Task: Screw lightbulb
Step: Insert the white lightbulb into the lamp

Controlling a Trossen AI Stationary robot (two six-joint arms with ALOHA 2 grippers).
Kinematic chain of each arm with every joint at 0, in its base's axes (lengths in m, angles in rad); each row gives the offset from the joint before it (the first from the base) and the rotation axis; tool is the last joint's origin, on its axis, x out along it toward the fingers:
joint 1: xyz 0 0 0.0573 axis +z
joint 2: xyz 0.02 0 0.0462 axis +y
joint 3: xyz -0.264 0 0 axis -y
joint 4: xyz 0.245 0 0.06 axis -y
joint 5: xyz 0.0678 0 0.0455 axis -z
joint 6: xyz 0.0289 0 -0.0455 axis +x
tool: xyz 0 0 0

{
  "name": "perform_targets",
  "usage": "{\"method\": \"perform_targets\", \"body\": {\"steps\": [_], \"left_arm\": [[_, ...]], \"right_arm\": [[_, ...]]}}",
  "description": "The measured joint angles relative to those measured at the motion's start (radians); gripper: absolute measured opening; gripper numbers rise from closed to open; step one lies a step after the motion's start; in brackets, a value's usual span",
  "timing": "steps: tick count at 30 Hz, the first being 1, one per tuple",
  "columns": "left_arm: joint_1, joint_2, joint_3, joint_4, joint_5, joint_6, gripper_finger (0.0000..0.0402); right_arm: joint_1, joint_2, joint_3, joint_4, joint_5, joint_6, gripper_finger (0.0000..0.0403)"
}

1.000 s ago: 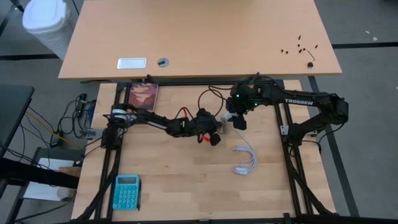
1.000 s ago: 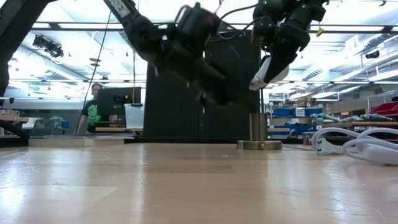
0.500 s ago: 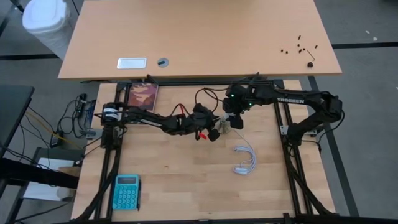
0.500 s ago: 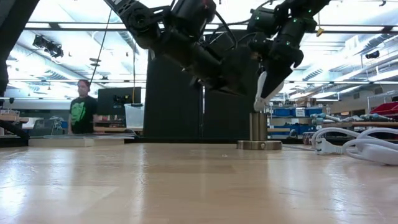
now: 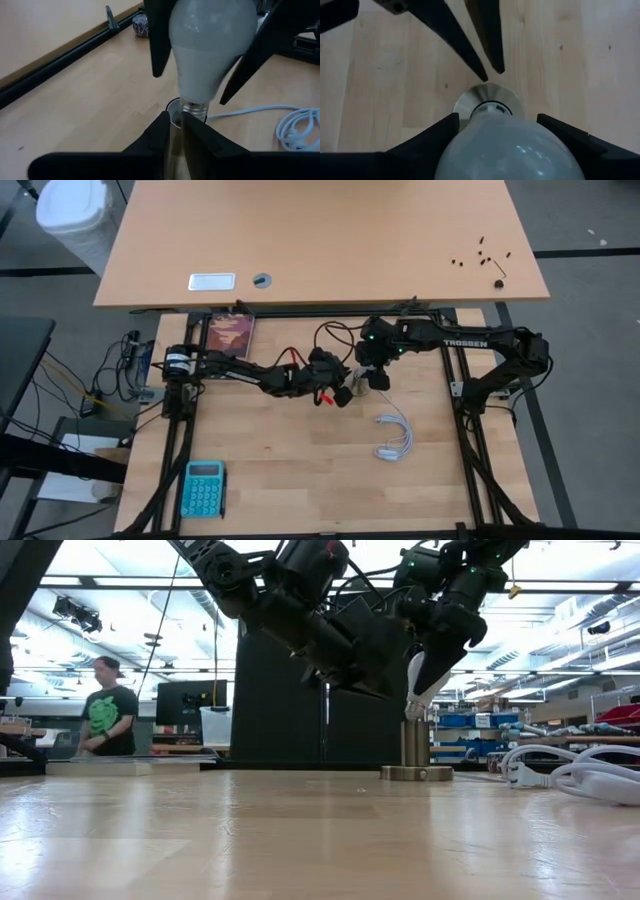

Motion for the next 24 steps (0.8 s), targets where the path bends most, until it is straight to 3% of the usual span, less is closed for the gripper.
{"method": "perform_targets", "body": {"steps": [8, 15, 24], "left_arm": [[0.0, 0.011, 0.0, -0.056, 0.018, -0.028, 0.0051], [0.002, 0.031, 0.0, -0.055, 0.011, -0.104, 0.0051], [0.002, 0.031, 0.0, -0.046, 0.006, -0.13, 0.0051]], "right_arm": [[0.0, 0.004, 0.0, 0.042, 0.0, -0.018, 0.0257], [0.004, 0.069, -0.001, 0.056, 0.0, -0.013, 0.0278], [0.008, 0.095, 0.0, 0.069, -0.003, -0.011, 0.0264]]}}
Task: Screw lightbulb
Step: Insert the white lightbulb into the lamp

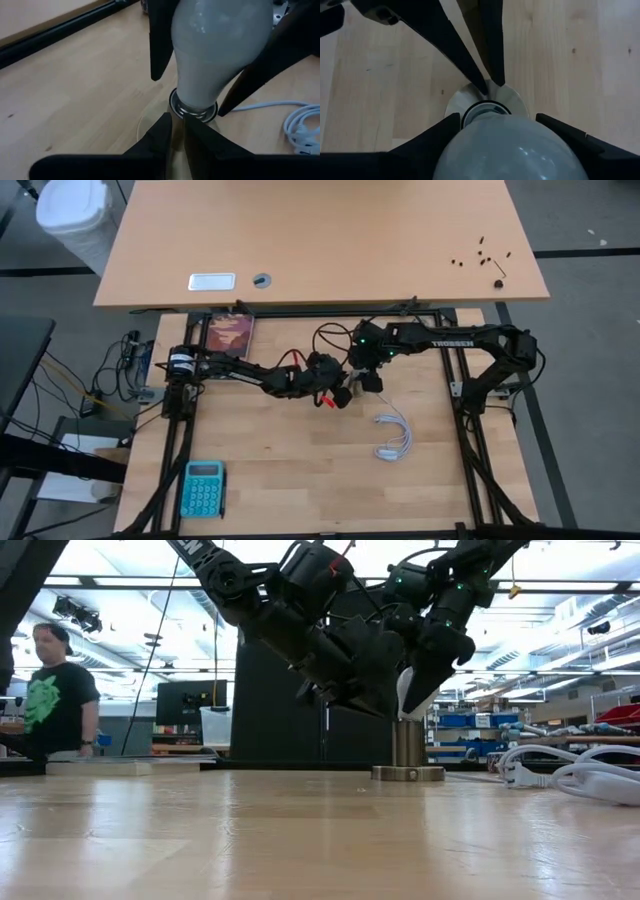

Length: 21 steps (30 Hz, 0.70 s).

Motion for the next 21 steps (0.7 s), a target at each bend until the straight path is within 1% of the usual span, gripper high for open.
{"method": "perform_targets", "body": {"steps": [3, 5, 8, 10, 12, 15, 16, 18, 21], "left_arm": [[0.0, 0.0, 0.0, -0.011, 0.0, 0.001, 0.0051], [0.0, 0.0, 0.0, -0.046, 0.008, 0.004, 0.0051], [0.0, 0.0, 0.0, -0.089, 0.069, 0.004, 0.0051], [0.0, 0.005, 0.0, -0.083, 0.093, 0.019, 0.0051], [0.0, 0.018, 0.0, -0.055, 0.096, 0.049, 0.0051], [0.0, 0.049, 0.001, -0.008, 0.115, 0.079, 0.0051], [0.0, 0.05, -0.001, -0.021, 0.123, 0.08, 0.0051], [0.003, 0.07, 0.001, 0.009, 0.12, 0.085, 0.0051], [0.003, 0.074, -0.002, -0.002, 0.118, 0.1, 0.0051]], "right_arm": [[0.0, -0.002, 0.0, 0.0, -0.005, 0.0, 0.0273], [0.0, -0.003, 0.0, 0.0, -0.021, 0.0, 0.0284], [0.0, -0.003, -0.001, 0.001, -0.029, -0.001, 0.0296], [0.0, -0.003, -0.001, 0.003, -0.031, -0.005, 0.0298], [0.0, -0.003, -0.001, 0.01, -0.035, -0.006, 0.0297], [0.0, -0.003, -0.001, 0.021, -0.061, -0.009, 0.0295], [0.0, -0.003, -0.001, 0.02, -0.067, -0.015, 0.0295], [0.0, -0.003, -0.001, 0.017, -0.076, -0.041, 0.0295], [-0.001, 0.001, -0.001, 0.007, -0.077, -0.077, 0.0293]]}}
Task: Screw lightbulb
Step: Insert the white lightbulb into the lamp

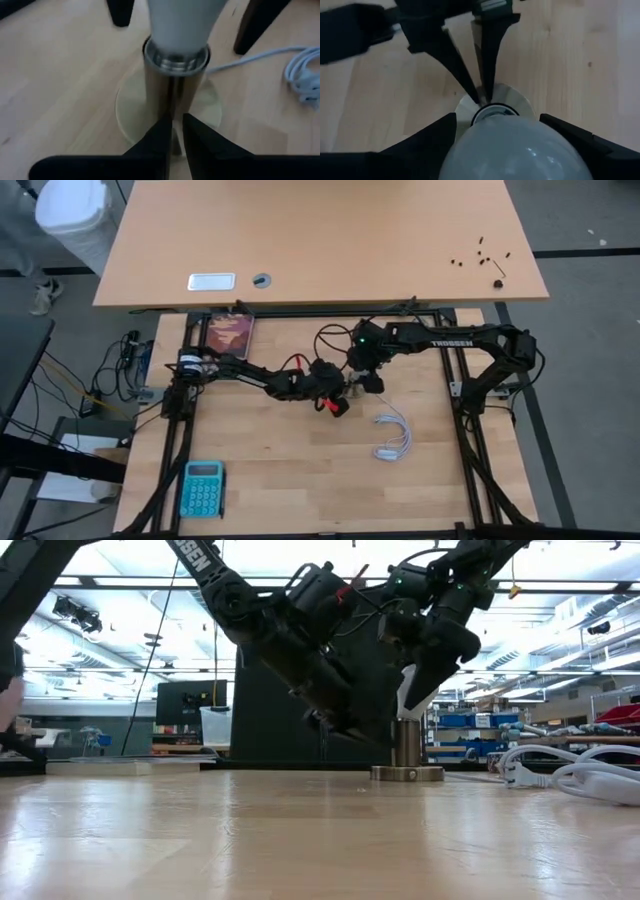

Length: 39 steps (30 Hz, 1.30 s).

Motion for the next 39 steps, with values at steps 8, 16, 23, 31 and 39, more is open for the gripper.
{"method": "perform_targets", "body": {"steps": [8, 16, 23, 31, 39], "left_arm": [[0.001, 0.009, 0.002, 0.006, 0.001, 0.009, 0.0051], [0.0, 0.009, 0.001, 0.021, 0.007, 0.009, 0.0051], [0.0, 0.009, 0.0, 0.038, 0.007, 0.009, 0.0051], [0.0, 0.009, 0.001, 0.073, 0.009, 0.009, 0.0051], [0.001, 0.009, 0.002, 0.087, 0.005, 0.037, 0.0051]], "right_arm": [[0.001, 0.023, 0.003, -0.026, -0.005, -0.124, 0.0292], [0.02, 0.028, 0.015, -0.038, -0.004, -0.153, 0.028], [0.028, 0.033, 0.027, -0.044, -0.003, -0.159, 0.0247], [0.054, 0.034, 0.03, -0.035, -0.005, -0.14, 0.0268], [0.074, 0.037, 0.054, -0.083, 0.014, -0.128, 0.0254]]}}
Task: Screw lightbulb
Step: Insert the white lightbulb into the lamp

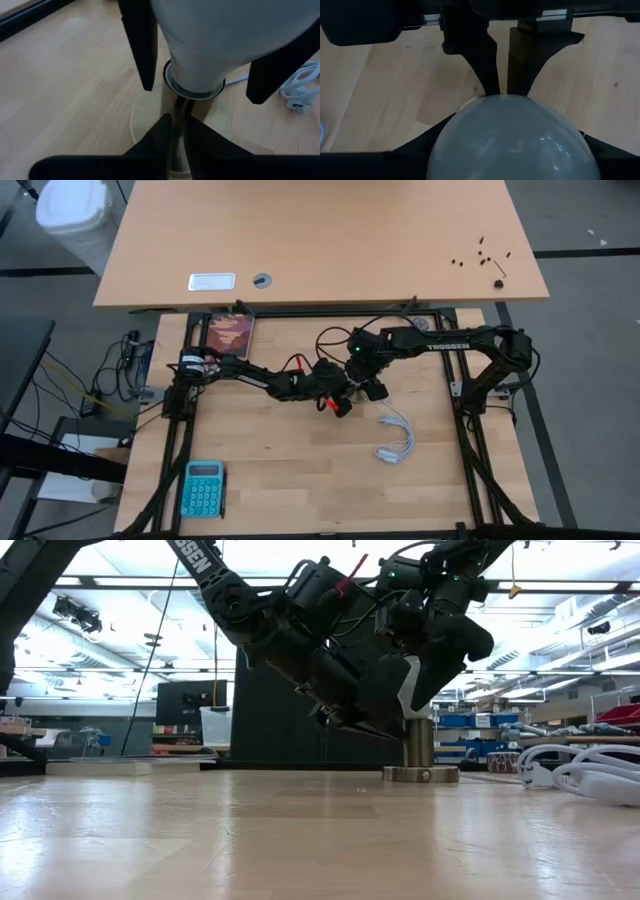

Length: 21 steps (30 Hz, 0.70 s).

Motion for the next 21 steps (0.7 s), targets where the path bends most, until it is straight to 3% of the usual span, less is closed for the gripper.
{"method": "perform_targets", "body": {"steps": [9, 17, 21], "left_arm": [[-0.001, 0.0, 0.001, -0.007, 0.006, -0.004, 0.0051], [-0.001, 0.0, 0.001, -0.006, 0.129, 0.011, 0.0051], [-0.002, 0.0, 0.001, 0.004, 0.136, -0.004, 0.0058]], "right_arm": [[-0.048, -0.002, 0.002, -0.042, -0.008, 0.048, 0.0259], [-0.059, -0.003, 0.003, -0.071, -0.023, 0.046, 0.0267], [-0.06, -0.003, 0.003, -0.071, -0.022, 0.045, 0.0265]]}}
